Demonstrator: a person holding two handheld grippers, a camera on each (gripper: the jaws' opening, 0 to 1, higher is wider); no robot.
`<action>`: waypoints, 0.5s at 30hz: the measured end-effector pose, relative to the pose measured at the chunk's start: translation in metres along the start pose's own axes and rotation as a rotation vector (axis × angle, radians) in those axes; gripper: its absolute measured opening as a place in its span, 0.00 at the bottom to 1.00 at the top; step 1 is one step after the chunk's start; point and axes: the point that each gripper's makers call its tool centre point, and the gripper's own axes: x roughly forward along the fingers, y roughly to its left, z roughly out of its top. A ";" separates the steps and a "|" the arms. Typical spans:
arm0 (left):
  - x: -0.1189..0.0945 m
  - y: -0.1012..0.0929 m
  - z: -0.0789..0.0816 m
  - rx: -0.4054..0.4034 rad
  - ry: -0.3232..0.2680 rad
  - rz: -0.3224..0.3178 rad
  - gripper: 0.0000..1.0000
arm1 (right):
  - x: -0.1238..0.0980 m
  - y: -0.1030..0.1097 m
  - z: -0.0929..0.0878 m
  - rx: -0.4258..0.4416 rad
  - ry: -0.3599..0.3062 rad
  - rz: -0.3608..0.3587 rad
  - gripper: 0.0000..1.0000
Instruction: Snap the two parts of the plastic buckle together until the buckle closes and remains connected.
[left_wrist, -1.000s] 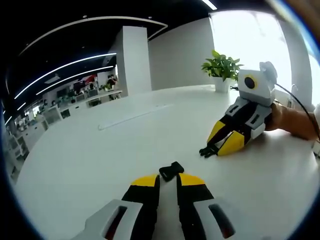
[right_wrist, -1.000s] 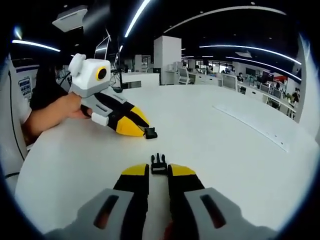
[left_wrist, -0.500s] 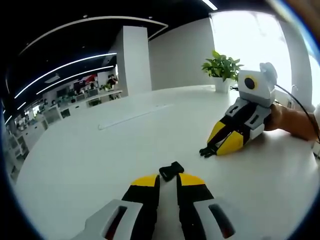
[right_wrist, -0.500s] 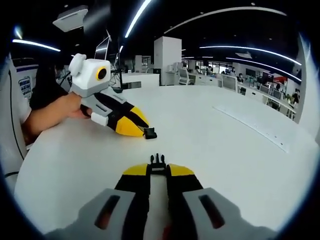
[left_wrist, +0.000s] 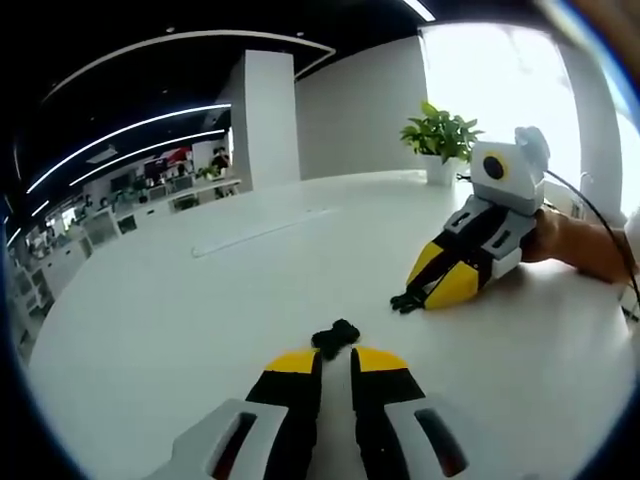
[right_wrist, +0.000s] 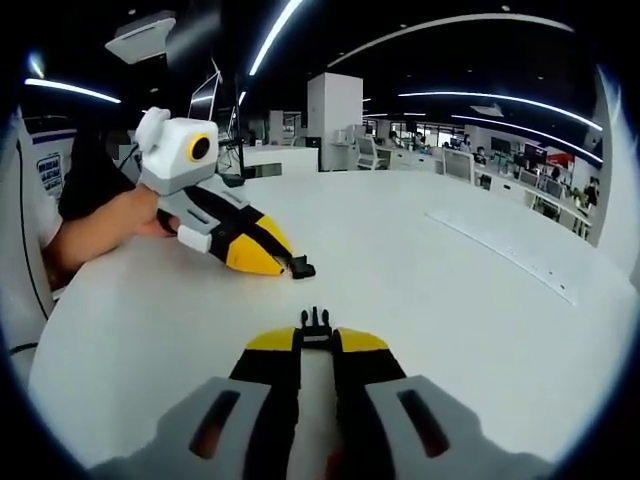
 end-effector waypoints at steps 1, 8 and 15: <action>0.000 -0.001 0.000 0.006 0.001 0.000 0.09 | 0.000 0.000 0.000 -0.001 0.000 0.000 0.13; -0.001 -0.002 0.000 0.014 0.002 -0.005 0.10 | -0.001 0.001 0.000 0.000 -0.001 -0.001 0.13; -0.001 0.000 -0.001 0.015 -0.001 -0.008 0.11 | -0.002 0.002 0.000 0.002 0.001 0.000 0.13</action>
